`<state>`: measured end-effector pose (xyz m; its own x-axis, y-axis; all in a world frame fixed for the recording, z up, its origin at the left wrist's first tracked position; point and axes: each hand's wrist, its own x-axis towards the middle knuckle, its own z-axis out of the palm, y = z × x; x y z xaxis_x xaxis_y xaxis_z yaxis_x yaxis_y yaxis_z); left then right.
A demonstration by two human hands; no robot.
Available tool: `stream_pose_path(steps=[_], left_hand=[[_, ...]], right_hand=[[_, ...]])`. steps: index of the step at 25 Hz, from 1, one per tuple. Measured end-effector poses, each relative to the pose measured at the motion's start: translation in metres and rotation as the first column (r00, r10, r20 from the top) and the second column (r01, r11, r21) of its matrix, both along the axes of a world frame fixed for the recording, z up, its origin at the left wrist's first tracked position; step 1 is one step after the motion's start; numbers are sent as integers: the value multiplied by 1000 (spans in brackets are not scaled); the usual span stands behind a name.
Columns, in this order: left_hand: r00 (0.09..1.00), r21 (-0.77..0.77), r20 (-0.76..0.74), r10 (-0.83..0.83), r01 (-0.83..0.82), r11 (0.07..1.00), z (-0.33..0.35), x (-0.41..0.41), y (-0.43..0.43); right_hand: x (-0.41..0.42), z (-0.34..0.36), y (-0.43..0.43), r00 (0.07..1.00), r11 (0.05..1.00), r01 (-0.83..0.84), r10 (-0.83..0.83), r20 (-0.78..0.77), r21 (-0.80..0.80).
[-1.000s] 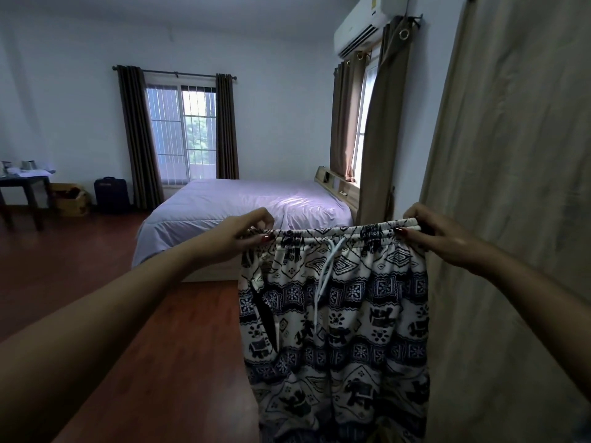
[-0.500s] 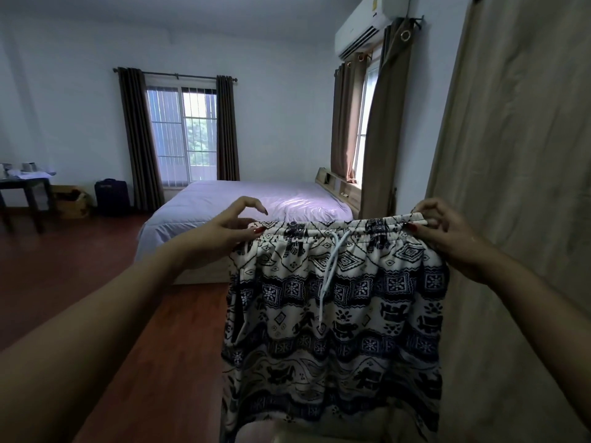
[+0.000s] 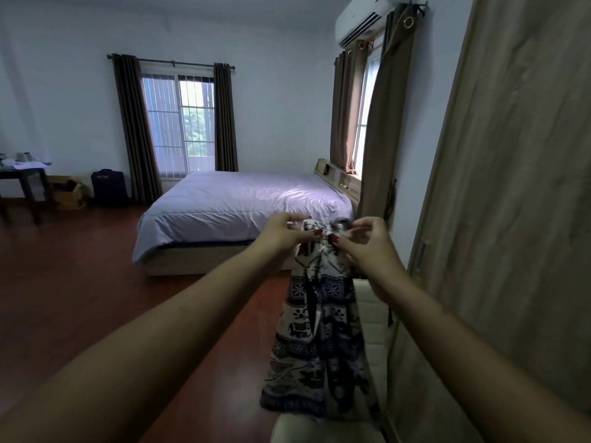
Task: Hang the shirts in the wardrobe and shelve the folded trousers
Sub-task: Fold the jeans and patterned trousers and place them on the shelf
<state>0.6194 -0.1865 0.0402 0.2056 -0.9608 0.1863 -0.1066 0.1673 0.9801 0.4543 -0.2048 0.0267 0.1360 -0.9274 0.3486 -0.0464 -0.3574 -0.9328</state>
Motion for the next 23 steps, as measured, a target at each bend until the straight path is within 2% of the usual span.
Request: stream_pose_path(steps=[4, 7, 9, 11, 14, 17, 19, 20, 21, 23], left_hand=[[976, -50, -219, 13, -24, 998, -10, -10, 11], [931, -10, -362, -36, 34, 999, -13, -8, 22], [930, 0, -354, -101, 108, 994, -14, -5, 30], [947, -19, -291, -136, 136, 990, -17, 0, 34], [993, -72, -105, -48, 41, 997, -26, 3, 36], [997, -132, -73, -28, 18, 991, -32, 7, 37], [994, -143, -80, -69, 57, 988, -30, 10, 41], [991, -135, -81, -103, 92, 987, -29, 11, 44], [983, -124, -93, -156, 144, 982, -26, 12, 46], [959, -126, -127, -253, 237, 963, -23, 16, 48]], right_hand=[[14, -8, 17, 995, 997, -72, 75, 64, -35], [13, -13, 20, 993, 995, -78, 83, 87, -57], [10, -17, 18, 993, 993, -103, 106, 55, -52], [6, -20, 17, 980, 979, -197, 198, 16, -59], [0, -20, 21, 925, 924, -380, 379, -29, -51], [-6, -17, 22, 903, 907, -410, 388, -187, -96], [-12, -14, 17, 922, 921, -298, 210, -325, -250], [-15, -11, 15, 902, 916, -261, 118, -415, -306], [-18, -8, 13, 859, 912, -267, 79, -505, -311], [-19, -6, 13, 785, 912, -341, 143, -603, -228]])
